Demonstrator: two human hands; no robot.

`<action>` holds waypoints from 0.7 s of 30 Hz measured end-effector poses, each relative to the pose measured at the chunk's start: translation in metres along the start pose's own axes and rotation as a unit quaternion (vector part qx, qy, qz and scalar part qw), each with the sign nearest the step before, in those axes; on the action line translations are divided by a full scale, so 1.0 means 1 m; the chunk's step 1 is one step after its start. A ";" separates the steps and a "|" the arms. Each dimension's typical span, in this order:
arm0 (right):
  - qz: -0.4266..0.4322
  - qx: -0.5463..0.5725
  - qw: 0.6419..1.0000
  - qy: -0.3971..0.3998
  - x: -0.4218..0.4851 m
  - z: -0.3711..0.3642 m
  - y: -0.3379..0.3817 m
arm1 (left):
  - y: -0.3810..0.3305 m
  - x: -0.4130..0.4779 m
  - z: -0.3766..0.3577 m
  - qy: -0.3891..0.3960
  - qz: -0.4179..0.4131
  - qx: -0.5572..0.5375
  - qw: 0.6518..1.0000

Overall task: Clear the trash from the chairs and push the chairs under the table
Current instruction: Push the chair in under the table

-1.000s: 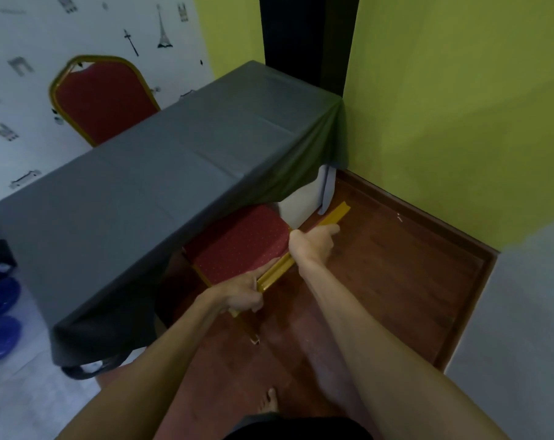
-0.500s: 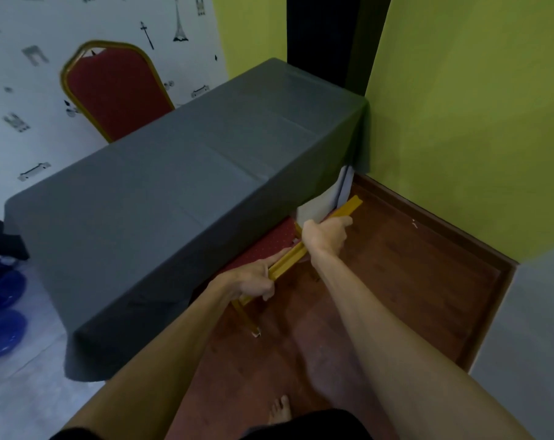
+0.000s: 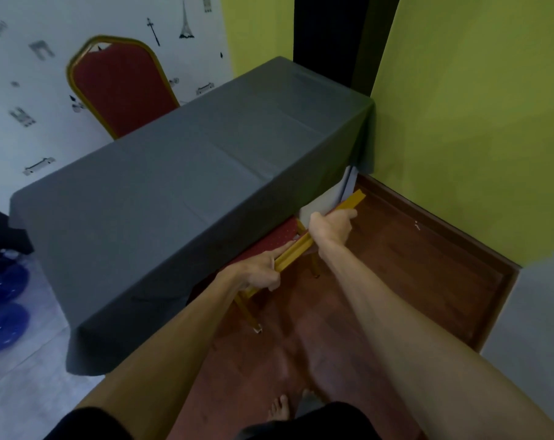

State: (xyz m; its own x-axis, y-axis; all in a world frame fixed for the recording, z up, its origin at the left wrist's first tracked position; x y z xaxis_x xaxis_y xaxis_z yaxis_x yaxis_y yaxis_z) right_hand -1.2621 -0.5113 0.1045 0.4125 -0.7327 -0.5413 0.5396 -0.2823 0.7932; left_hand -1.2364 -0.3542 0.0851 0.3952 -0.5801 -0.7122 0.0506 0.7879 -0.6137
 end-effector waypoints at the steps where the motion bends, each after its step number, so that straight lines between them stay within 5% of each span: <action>1: 0.002 0.000 1.000 0.004 0.003 -0.001 0.003 | -0.001 0.003 0.002 0.004 -0.001 -0.004 1.000; 21: 0.009 -0.017 1.000 0.010 0.015 -0.006 0.000 | 0.005 0.017 0.006 -0.005 0.001 -0.047 0.999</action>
State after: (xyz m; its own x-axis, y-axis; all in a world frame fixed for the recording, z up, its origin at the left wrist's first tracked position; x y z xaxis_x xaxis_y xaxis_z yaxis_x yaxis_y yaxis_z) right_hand -1.2509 -0.5187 0.0948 0.4373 -0.7245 -0.5328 0.5557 -0.2481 0.7935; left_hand -1.2241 -0.3585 0.0719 0.4049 -0.5764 -0.7098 -0.0353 0.7658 -0.6421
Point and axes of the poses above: each hand's wrist, its own x-axis towards the middle knuckle, its own z-axis out of the back of the hand, y = z × x, the point moved 2 cm from there along x, towards the middle knuckle, and after that the axes turned 4 degrees about -z, right-handed, at the moved point
